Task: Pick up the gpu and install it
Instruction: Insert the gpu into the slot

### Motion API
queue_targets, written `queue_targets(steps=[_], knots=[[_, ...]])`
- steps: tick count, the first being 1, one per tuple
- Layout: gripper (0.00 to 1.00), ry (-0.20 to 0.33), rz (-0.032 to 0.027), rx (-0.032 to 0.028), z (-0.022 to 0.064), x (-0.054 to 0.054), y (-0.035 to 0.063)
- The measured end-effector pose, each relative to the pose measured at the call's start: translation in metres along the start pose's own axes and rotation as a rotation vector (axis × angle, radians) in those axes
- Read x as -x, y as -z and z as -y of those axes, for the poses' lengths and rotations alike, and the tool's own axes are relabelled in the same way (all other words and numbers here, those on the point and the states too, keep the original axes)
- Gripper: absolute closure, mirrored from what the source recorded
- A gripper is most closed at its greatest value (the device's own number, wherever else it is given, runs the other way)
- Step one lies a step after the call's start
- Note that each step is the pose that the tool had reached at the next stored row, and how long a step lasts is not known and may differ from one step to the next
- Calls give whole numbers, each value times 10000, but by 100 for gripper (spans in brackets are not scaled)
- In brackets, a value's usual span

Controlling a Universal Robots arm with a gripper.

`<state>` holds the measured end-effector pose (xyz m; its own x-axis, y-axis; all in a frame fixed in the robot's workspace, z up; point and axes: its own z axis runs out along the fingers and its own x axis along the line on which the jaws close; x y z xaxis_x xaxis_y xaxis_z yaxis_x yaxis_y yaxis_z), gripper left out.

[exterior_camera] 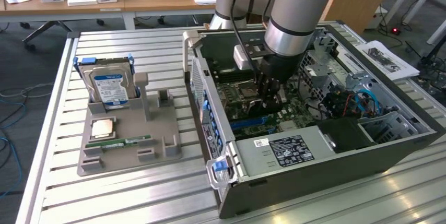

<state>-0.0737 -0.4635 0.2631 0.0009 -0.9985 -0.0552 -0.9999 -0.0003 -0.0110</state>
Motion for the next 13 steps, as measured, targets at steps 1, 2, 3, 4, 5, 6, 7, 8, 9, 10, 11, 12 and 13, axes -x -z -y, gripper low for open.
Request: queue_targets(steps=[1, 2, 3, 4, 5, 6, 7, 8, 9, 10, 11, 12, 13], knots=[[73, -1, 1, 0, -2, 0, 0], [73, -3, 1, -1, -6, 0, 0], [73, -4, 0, 0, -11, 0, 0], [73, -3, 0, 0, -14, 0, 0], [73, -2, 0, -1, -15, 0, 0], [73, -1, 0, 0, -18, 0, 0], [73, -1, 0, 0, -19, -1, 0], [73, -1, 0, 1, -20, -3, 0], [73, -1, 0, 0, -21, -5, 0], [73, -3, 1, 0, -22, -5, 0], [73, -4, 0, -1, -26, -5, 0], [73, -4, 1, -1, -29, -5, -1], [73, -2, 1, -1, -33, -5, -1]])
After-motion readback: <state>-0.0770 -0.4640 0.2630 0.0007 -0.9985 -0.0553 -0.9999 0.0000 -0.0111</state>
